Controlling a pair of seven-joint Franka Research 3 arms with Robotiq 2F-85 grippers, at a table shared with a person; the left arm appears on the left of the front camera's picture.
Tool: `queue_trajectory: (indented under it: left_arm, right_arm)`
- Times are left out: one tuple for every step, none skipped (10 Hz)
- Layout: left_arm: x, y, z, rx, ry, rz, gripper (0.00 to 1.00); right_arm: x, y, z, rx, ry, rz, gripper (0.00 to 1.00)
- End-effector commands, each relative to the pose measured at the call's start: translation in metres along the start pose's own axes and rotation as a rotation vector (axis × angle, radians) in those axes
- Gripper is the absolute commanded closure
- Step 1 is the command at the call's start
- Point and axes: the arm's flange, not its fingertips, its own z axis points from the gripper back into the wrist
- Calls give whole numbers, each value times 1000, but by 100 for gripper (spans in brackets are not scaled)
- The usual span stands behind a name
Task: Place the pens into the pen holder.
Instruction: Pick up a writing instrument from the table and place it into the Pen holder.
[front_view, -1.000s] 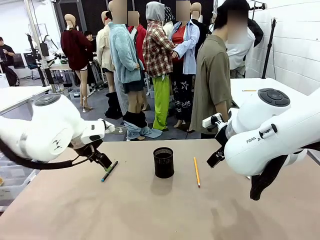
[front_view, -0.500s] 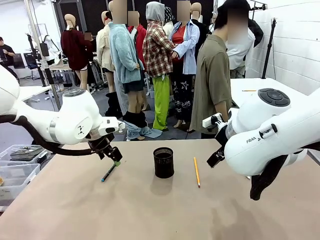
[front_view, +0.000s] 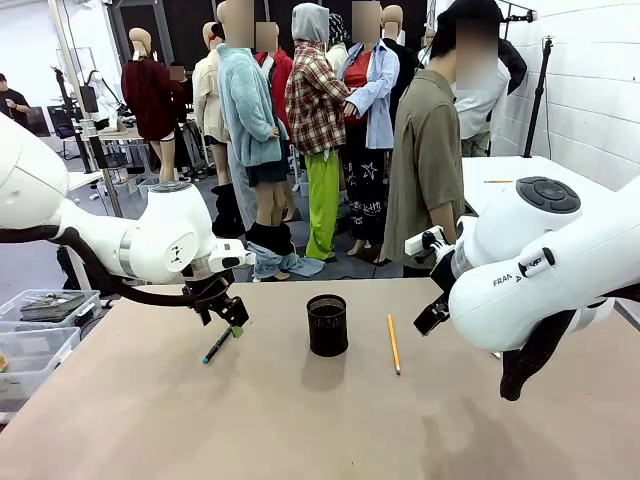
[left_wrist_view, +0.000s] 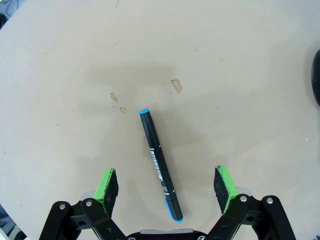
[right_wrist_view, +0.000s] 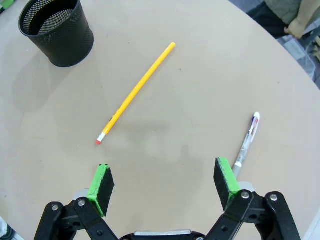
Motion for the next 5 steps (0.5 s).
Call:
queue_trajectory:
  left_arm:
    - [8, 3, -5, 13, 40, 26, 0]
    - [10, 6, -8, 6, 56, 27, 0]
    - [11, 9, -10, -5, 71, 27, 0]
    - [11, 11, -13, -10, 87, 38, 0]
    - [11, 12, -15, -13, 104, 40, 0]
  right_arm:
    - [0, 0, 0, 1, 0, 0, 0]
    - [0, 0, 0, 1, 0, 0, 0]
    - [0, 0, 0, 1, 0, 0, 0]
    - [0, 0, 0, 1, 0, 0, 0]
    - [0, 0, 0, 1, 0, 0, 0]
